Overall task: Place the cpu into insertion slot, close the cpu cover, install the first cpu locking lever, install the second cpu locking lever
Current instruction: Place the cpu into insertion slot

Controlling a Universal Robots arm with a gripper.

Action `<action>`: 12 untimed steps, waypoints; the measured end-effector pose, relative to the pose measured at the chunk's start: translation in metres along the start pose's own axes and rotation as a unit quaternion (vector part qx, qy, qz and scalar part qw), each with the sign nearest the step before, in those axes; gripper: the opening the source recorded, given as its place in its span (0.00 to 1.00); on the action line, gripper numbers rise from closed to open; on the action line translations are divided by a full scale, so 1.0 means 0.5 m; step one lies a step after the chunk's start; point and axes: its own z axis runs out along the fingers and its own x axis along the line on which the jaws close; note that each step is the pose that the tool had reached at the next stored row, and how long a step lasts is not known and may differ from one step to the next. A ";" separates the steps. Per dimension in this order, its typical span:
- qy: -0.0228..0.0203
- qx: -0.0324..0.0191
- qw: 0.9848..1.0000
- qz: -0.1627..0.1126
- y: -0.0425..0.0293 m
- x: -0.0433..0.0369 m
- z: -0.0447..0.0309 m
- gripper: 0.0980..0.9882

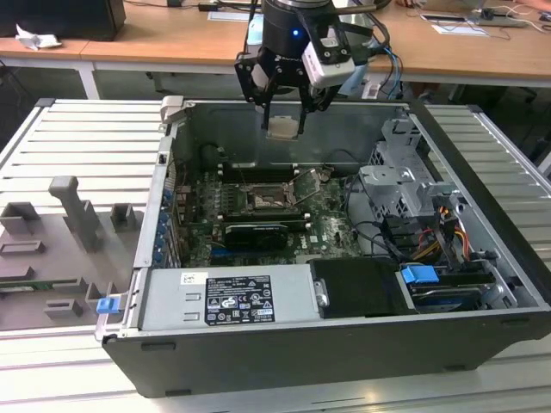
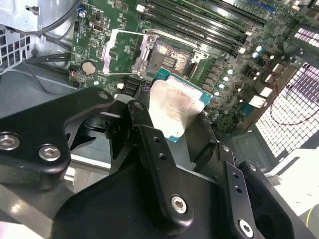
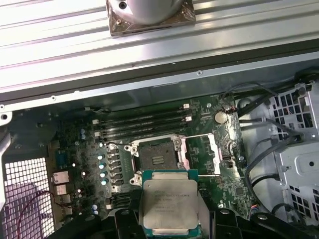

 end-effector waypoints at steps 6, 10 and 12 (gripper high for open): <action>-0.003 -0.001 0.999 0.035 0.000 0.000 0.000 0.48; -0.005 -0.001 0.999 0.051 0.000 0.000 0.000 0.48; -0.006 -0.001 0.998 0.067 0.000 0.000 0.000 0.48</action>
